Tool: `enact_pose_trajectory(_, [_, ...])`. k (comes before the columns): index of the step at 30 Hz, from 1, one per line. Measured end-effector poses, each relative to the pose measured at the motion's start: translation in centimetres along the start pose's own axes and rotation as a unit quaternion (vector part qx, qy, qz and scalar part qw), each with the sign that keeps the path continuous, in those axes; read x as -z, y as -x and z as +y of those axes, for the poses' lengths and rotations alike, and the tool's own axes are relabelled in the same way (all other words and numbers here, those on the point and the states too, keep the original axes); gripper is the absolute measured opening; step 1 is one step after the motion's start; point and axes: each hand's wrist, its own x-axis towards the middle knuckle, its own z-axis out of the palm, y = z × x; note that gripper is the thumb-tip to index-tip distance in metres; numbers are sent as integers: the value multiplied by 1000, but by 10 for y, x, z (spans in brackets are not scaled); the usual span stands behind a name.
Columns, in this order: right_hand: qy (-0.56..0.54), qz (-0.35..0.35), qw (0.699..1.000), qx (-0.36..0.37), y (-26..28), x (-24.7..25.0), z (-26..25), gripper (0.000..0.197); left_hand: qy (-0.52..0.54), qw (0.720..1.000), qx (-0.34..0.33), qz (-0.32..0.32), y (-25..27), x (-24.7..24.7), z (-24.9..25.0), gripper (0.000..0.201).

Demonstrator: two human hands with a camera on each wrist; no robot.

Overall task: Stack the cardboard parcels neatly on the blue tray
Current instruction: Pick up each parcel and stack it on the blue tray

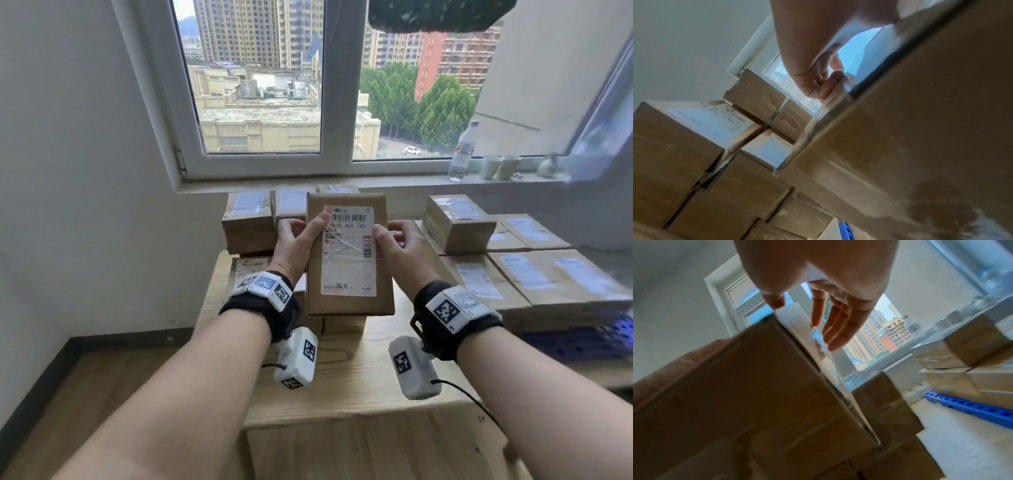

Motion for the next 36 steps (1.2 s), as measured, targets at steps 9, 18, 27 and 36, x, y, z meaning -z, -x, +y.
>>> enact_pose_trajectory(9, [-97, -22, 993, -70, -10, 63, 43, 95, 14, 999, -21, -45, -5, -80, 1, 90])
enact_pose_trajectory(18, [-118, -10, 987, -109, -31, 175, 95, 101, -4, 997, -25, -68, -9, -215, -2, 97])
enact_pose_trajectory(27, [-125, -7, 986, -110, -63, 306, 164, 83, 32, 997, 11, -73, -25, -365, -21, 114])
enact_pose_trajectory(36, [-151, -27, 980, -130, -87, 388, 215, 41, -5, 992, 69, -103, -32, -460, -36, 121])
